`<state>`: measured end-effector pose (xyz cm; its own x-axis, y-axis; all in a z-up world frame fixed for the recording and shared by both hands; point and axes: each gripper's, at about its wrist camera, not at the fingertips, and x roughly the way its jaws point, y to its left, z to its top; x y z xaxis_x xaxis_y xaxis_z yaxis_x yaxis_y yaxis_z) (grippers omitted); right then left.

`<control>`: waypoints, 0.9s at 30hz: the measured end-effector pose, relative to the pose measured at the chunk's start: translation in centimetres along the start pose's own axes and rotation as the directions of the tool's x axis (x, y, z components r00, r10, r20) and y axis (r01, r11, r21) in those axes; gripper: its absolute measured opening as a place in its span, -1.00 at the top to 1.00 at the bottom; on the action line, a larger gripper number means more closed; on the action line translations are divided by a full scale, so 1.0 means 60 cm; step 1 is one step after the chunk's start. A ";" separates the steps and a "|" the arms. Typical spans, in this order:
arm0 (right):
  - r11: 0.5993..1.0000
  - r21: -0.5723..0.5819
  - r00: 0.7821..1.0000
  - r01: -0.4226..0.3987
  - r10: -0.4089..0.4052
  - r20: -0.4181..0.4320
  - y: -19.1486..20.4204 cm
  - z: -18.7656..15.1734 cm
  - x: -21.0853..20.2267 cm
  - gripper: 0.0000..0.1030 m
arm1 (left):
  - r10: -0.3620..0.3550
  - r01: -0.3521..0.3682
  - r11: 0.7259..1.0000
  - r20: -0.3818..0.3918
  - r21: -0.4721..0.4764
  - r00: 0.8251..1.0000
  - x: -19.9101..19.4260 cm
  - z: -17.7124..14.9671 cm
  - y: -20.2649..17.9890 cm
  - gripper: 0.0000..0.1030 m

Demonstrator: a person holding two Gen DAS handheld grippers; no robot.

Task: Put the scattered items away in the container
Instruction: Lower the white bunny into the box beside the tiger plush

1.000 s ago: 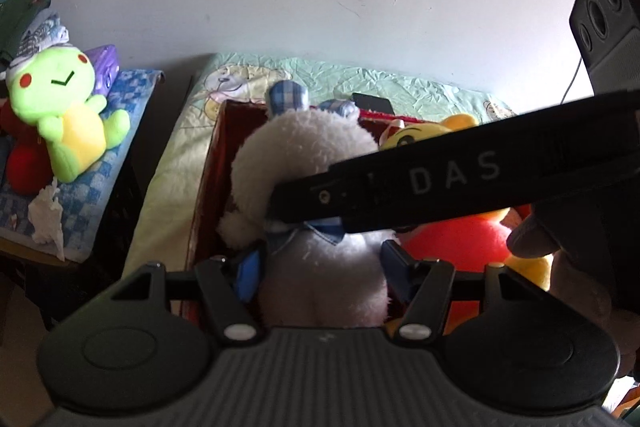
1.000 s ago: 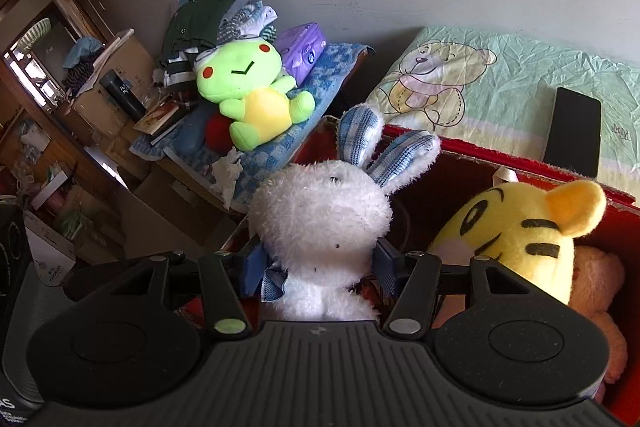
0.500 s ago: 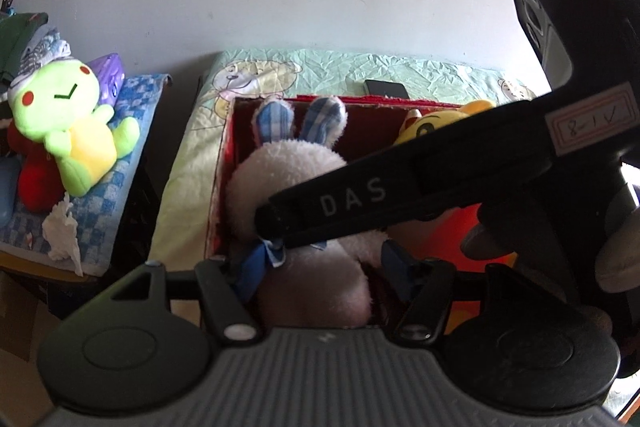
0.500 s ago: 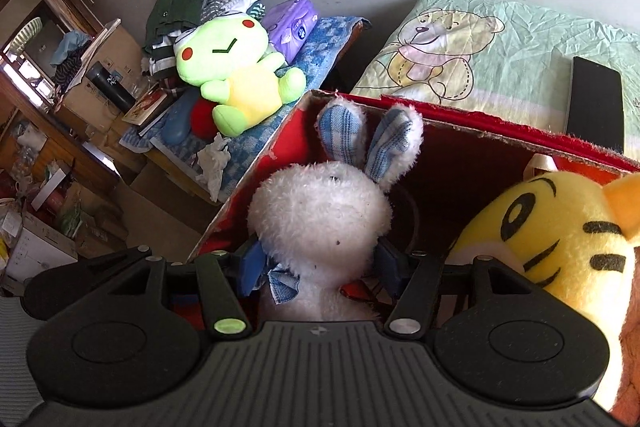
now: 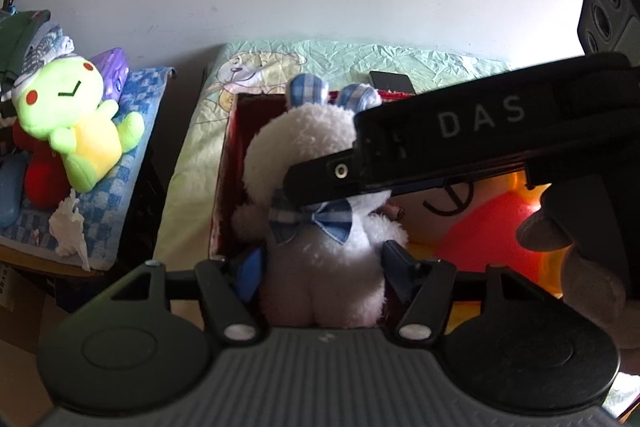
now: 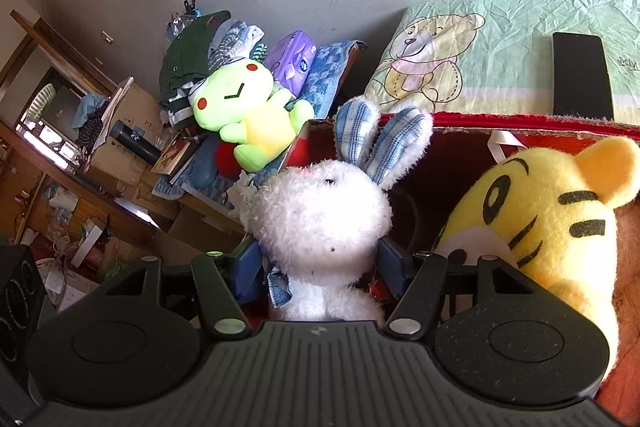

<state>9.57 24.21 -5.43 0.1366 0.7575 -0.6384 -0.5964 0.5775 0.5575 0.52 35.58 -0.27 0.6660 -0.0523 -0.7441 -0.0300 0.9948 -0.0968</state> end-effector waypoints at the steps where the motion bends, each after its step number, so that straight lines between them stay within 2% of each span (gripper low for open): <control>1: 1.000 -0.006 1.000 0.004 -0.004 -0.002 0.001 0.000 0.002 -0.26 | 0.000 0.000 1.000 0.003 0.002 1.000 -0.003 0.000 -0.001 -0.26; 7: 0.995 -0.084 0.998 0.055 -0.058 -0.035 0.017 -0.002 0.016 -0.28 | -0.024 0.024 1.000 0.020 0.004 1.000 -0.021 -0.005 -0.001 -0.27; 16: 1.000 -0.001 0.999 0.017 -0.017 0.039 0.007 0.004 -0.023 -0.38 | -0.045 0.045 0.999 0.000 -0.004 0.999 -0.012 -0.006 -0.007 -0.28; 18: 0.999 0.029 0.998 0.027 -0.028 0.048 0.003 0.009 -0.018 -0.32 | -0.044 0.044 0.999 -0.002 0.002 0.999 -0.010 -0.006 -0.011 -0.28; 20: 0.997 0.025 0.996 0.079 -0.080 0.046 0.006 0.009 -0.005 -0.13 | -0.040 0.040 0.999 -0.009 0.001 0.999 -0.004 -0.003 -0.013 -0.28; 22: 0.994 0.021 0.993 0.104 -0.105 0.049 0.008 0.010 0.004 -0.08 | -0.028 0.028 1.000 -0.021 -0.004 0.999 0.001 -0.001 -0.015 -0.26; 27: 0.998 0.060 0.999 0.032 -0.032 0.007 -0.003 0.013 0.018 -0.08 | -0.028 0.027 0.999 -0.046 -0.031 0.999 0.011 -0.001 -0.004 -0.24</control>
<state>10.41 25.16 -5.82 0.1613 0.7406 -0.6523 -0.5430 0.6185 0.5679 0.91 35.31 -0.78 0.6316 -0.0840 -0.7707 -0.0358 0.9899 -0.1372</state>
